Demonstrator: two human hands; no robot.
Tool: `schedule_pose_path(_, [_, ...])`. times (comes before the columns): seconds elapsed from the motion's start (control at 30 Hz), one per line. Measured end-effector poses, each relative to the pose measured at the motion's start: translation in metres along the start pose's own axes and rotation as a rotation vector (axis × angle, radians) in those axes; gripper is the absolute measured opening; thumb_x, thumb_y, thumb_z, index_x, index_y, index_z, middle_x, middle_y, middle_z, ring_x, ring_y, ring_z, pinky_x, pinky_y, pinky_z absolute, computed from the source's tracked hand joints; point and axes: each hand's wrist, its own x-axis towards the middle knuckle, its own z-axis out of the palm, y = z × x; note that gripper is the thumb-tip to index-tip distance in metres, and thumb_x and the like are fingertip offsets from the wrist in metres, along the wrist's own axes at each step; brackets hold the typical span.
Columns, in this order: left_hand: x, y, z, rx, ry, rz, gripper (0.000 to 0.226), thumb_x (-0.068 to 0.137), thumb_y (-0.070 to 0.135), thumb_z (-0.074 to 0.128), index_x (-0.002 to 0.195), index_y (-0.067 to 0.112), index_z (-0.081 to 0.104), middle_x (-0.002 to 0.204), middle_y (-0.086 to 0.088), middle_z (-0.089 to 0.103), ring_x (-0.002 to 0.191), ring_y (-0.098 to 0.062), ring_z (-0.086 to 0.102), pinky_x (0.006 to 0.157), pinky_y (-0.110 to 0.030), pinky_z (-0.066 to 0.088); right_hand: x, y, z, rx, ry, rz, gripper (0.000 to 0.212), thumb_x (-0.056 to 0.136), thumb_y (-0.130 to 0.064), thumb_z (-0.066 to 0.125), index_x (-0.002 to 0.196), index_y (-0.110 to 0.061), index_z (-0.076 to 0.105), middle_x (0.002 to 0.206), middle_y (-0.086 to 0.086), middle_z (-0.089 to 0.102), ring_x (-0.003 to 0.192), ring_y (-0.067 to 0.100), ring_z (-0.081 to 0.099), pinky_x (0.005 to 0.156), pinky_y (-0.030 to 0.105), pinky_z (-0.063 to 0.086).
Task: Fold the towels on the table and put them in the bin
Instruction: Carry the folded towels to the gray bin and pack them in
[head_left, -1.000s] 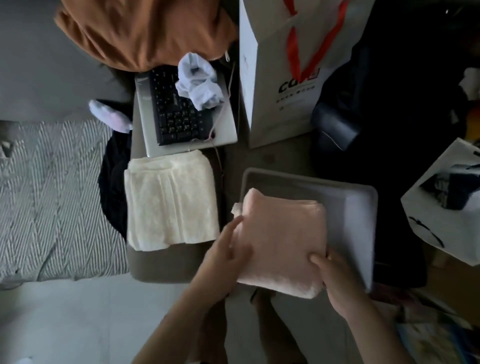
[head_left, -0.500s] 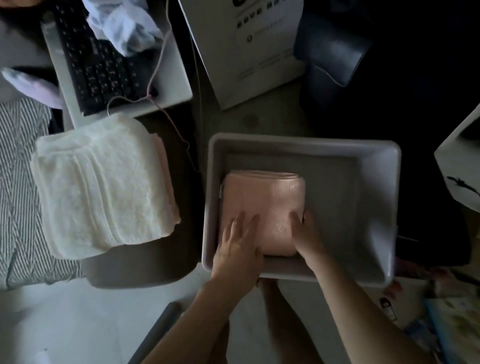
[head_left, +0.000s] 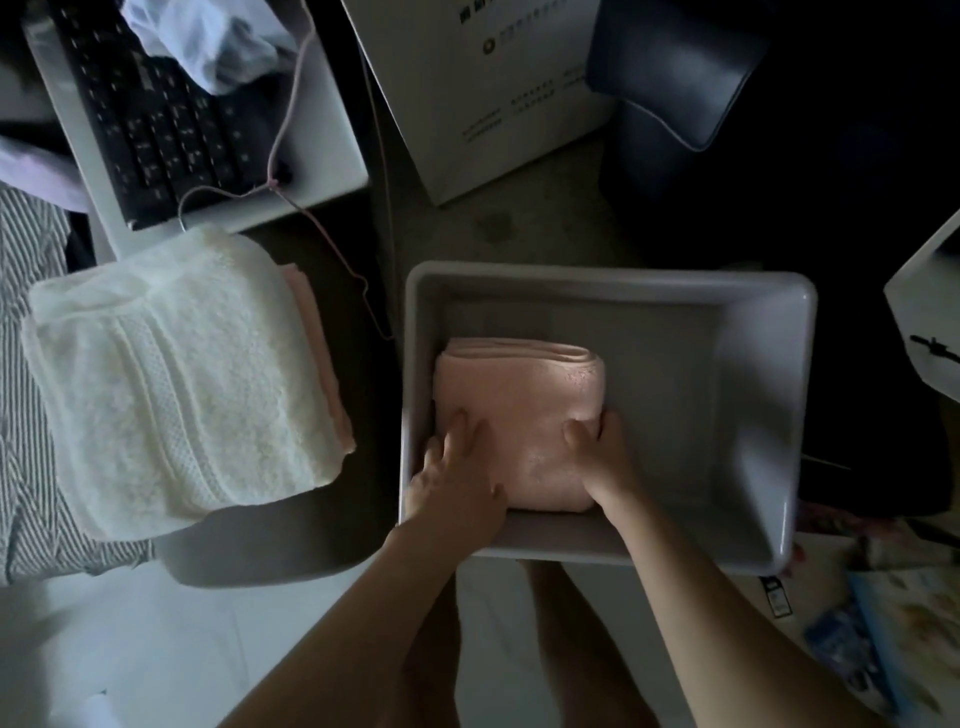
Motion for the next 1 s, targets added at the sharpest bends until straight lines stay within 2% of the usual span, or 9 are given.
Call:
schedule_pose_path(0.1, [-0.014,0.006,-0.017,-0.165,-0.007,0.027,0.063,0.098,0.035,0.049,0.154,0.027,0.02,0.163,0.003,0.003,0.145,-0.029,0.023,0.11,-0.042,0.037,-0.02,-0.001,-0.009,-0.06,0.111,-0.067,0.043,0.087,-0.021,0.063,0.127,-0.009,0.052,0.112,0.004,0.062,0.099,0.023,0.062,0.078,0.031,0.05])
schedule_pose_path(0.2, [-0.051,0.001,-0.051,-0.404,0.25,0.188,0.051,0.098,0.025,0.051,0.149,0.024,0.042,0.161,0.003,0.027,0.143,-0.021,0.035,0.11,-0.038,0.042,-0.058,-0.025,-0.008,-0.243,0.259,-0.325,0.048,0.087,-0.017,0.067,0.133,-0.013,0.053,0.124,0.005,0.055,0.108,0.014,0.052,0.089,0.02,0.038])
schedule_pose_path(0.33, [-0.112,-0.042,-0.102,-0.658,0.774,0.286,0.031,0.093,0.013,0.052,0.117,0.018,0.07,0.126,0.007,0.06,0.116,-0.01,0.059,0.092,-0.027,0.051,-0.118,-0.091,0.03,-0.098,-0.162,-0.337,0.019,0.093,-0.03,0.057,0.11,-0.036,0.063,0.102,-0.014,0.067,0.092,0.0,0.063,0.078,0.025,0.049])
schedule_pose_path(0.43, [-0.134,-0.103,-0.126,-0.7,1.019,0.024,0.037,0.088,0.011,0.059,0.121,0.027,0.062,0.126,0.008,0.055,0.118,-0.012,0.054,0.094,-0.031,0.048,-0.151,-0.14,0.071,-0.047,-0.44,-0.398,0.026,0.093,-0.04,0.055,0.119,-0.035,0.059,0.103,-0.018,0.066,0.092,-0.008,0.062,0.075,0.016,0.046])
schedule_pose_path(0.57, [-0.122,-0.179,-0.129,-0.868,0.731,-0.506,0.066,0.086,0.03,0.072,0.143,0.019,0.041,0.139,-0.014,0.046,0.126,-0.034,0.046,0.105,-0.055,0.041,-0.166,-0.171,0.112,-0.066,-0.47,-0.346,0.04,0.085,-0.051,0.056,0.118,-0.029,0.057,0.106,-0.015,0.065,0.094,0.002,0.063,0.07,0.023,0.05])
schedule_pose_path(0.63, [-0.115,-0.197,-0.127,-1.059,0.591,-0.501,0.064,0.086,0.038,0.072,0.139,0.013,0.046,0.128,-0.013,0.057,0.115,-0.035,0.058,0.096,-0.055,0.05,-0.164,-0.172,0.117,-0.094,-0.373,-0.319,0.039,0.086,-0.05,0.058,0.116,-0.026,0.059,0.102,-0.013,0.067,0.09,0.005,0.064,0.068,0.025,0.051])
schedule_pose_path(0.77, [-0.113,-0.219,-0.129,-1.187,0.572,-0.478,0.062,0.085,0.044,0.072,0.136,0.015,0.05,0.114,-0.002,0.063,0.094,-0.019,0.064,0.071,-0.035,0.054,-0.168,-0.161,0.118,-0.032,-0.404,-0.212,0.038,0.085,-0.05,0.059,0.109,-0.021,0.068,0.098,-0.007,0.076,0.089,0.011,0.072,0.077,0.034,0.06])
schedule_pose_path(0.9, [-0.121,-0.234,-0.137,-1.332,0.463,-0.35,0.044,0.085,0.04,0.073,0.119,0.014,0.067,0.104,-0.004,0.074,0.093,-0.023,0.071,0.068,-0.032,0.056,-0.177,-0.161,0.118,0.007,-0.39,-0.163,0.042,0.071,-0.055,0.061,0.099,-0.024,0.069,0.096,-0.009,0.076,0.083,0.007,0.073,0.076,0.033,0.06])
schedule_pose_path(1.0, [-0.129,-0.243,-0.142,-1.39,0.345,-0.211,0.049,0.074,0.048,0.075,0.112,0.017,0.07,0.1,-0.003,0.077,0.089,-0.02,0.074,0.065,-0.029,0.057,-0.179,-0.162,0.115,0.115,-0.4,-0.109,0.052,0.065,-0.056,0.062,0.106,-0.024,0.067,0.102,-0.006,0.075,0.09,0.013,0.072,0.079,0.039,0.06])
